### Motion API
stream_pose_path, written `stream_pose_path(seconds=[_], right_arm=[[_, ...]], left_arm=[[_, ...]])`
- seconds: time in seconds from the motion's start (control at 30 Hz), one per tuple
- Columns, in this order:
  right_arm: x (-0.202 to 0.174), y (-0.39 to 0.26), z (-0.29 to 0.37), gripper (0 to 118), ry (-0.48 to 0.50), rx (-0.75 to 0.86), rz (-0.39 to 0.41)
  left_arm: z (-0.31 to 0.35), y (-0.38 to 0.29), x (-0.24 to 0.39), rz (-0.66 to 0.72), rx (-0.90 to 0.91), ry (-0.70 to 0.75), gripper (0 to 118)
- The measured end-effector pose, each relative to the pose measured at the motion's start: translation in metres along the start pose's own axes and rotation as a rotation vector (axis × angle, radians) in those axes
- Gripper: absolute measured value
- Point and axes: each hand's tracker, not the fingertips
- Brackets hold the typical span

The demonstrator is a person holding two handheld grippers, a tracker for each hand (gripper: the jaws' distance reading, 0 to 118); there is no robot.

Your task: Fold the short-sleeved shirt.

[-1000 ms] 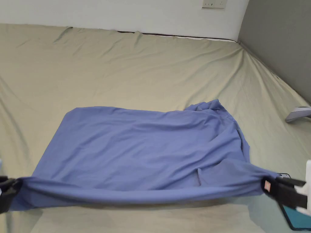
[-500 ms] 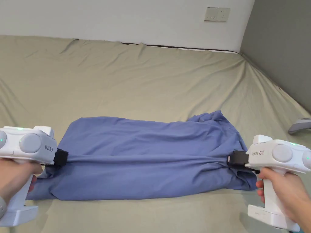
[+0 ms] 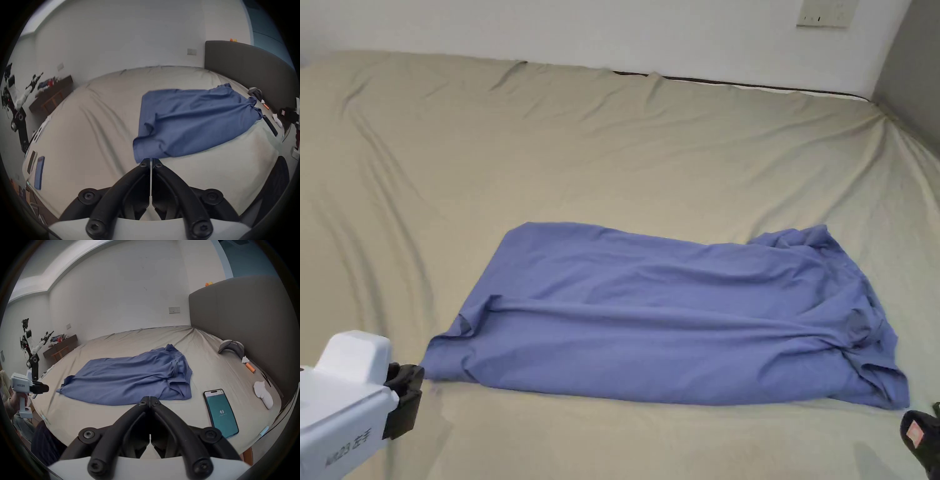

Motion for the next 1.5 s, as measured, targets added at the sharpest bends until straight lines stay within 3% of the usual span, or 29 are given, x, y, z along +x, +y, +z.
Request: stream_pose_path(seconds=[0.07, 0.1, 0.17, 0.2, 0.23, 0.33, 0.37, 0.43, 0.47, 0.5, 0.53, 0.57, 0.67, 0.73, 0.77, 0.8, 0.83, 0.87, 0.9, 0.93, 0.97, 1.13, 1.33, 1.5], right_arm=[[-0.006, 0.003, -0.003, 0, -0.014, -0.003, 0.068], [-0.005, 0.004, -0.006, 0, -0.019, -0.002, 0.062], [-0.003, 0.006, -0.012, 0, -0.014, -0.017, 0.054], [-0.003, 0.007, -0.014, 0, -0.017, -0.022, 0.054], [-0.002, 0.007, -0.018, 0, -0.025, -0.028, 0.058], [0.011, 0.006, -0.033, 0, -0.049, -0.065, 0.056], [0.014, 0.006, -0.039, 0, -0.069, -0.084, 0.061], [0.024, 0.007, -0.059, 4, -0.109, -0.123, 0.074], [0.031, 0.007, -0.066, 21, -0.130, -0.131, 0.083], [0.037, 0.008, -0.080, 55, -0.150, -0.155, 0.095], [0.042, 0.010, -0.096, 99, -0.162, -0.185, 0.105], [0.047, 0.010, -0.111, 110, -0.159, -0.219, 0.099], [0.064, 0.009, -0.153, 109, -0.130, -0.261, 0.083], [0.069, 0.010, -0.172, 97, -0.182, -0.264, 0.092], [0.073, 0.011, -0.180, 86, -0.165, -0.264, 0.087], [0.080, 0.012, -0.189, 66, -0.120, -0.305, 0.033], [0.083, 0.012, -0.188, 60, -0.096, -0.329, -0.050], [0.082, 0.019, -0.182, 48, -0.123, -0.281, -0.032], [0.083, 0.025, -0.178, 16, -0.075, -0.298, -0.046], [0.080, 0.030, -0.171, 11, -0.014, -0.302, -0.067], [0.076, 0.036, -0.163, 10, -0.060, -0.291, -0.033], [0.060, 0.064, -0.108, 10, -0.006, -0.268, 0.016], [0.053, 0.081, -0.044, 10, 0.060, -0.258, 0.021], [0.060, 0.038, -0.019, 10, 0.083, -0.349, -0.028]], left_arm=[[-0.020, 0.002, -0.009, -0.003, -0.009, 0.027, 0], [-0.029, 0.006, -0.014, 0.045, -0.023, 0.021, 10], [-0.038, 0.014, -0.009, 0.122, -0.027, 0.024, 82], [-0.048, 0.016, -0.010, 0.118, -0.036, 0.032, 102], [-0.055, 0.017, -0.006, 0.116, -0.030, 0.059, 99], [-0.079, 0.026, 0.001, 0.098, -0.055, 0.067, 68], [-0.084, 0.028, 0.001, 0.107, -0.066, 0.078, 50], [-0.089, 0.027, 0.009, 0.066, -0.074, 0.083, 3], [-0.090, 0.027, 0.013, 0.047, -0.082, 0.083, 3], [-0.088, 0.029, 0.019, 0.046, -0.075, 0.085, 2], [-0.085, 0.028, 0.024, -0.002, -0.080, 0.124, 2], [-0.084, 0.028, 0.026, -0.021, -0.074, 0.114, 2], [-0.082, 0.030, 0.023, -0.007, -0.069, 0.107, 2], [-0.080, 0.030, 0.020, 0.003, -0.063, 0.100, 1], [-0.079, 0.030, 0.020, 0.006, -0.061, 0.097, 1], [-0.084, 0.030, 0.015, 0.007, -0.062, 0.089, 1], [-0.084, 0.029, 0.015, 0.008, -0.068, 0.086, 1], [-0.084, 0.029, 0.014, 0.010, -0.073, 0.083, 1], [-0.083, 0.028, 0.014, 0.011, -0.075, 0.078, 0], [-0.083, 0.030, 0.012, 0.007, -0.078, 0.067, 0], [-0.078, 0.031, 0.012, 0.007, -0.074, 0.066, 0], [-0.048, 0.053, -0.003, 0.045, -0.013, 0.030, 0], [0.009, 0.060, -0.007, -0.007, 0.012, -0.005, 0], [0.040, 0.026, -0.022, 0.033, -0.043, -0.080, 0]])
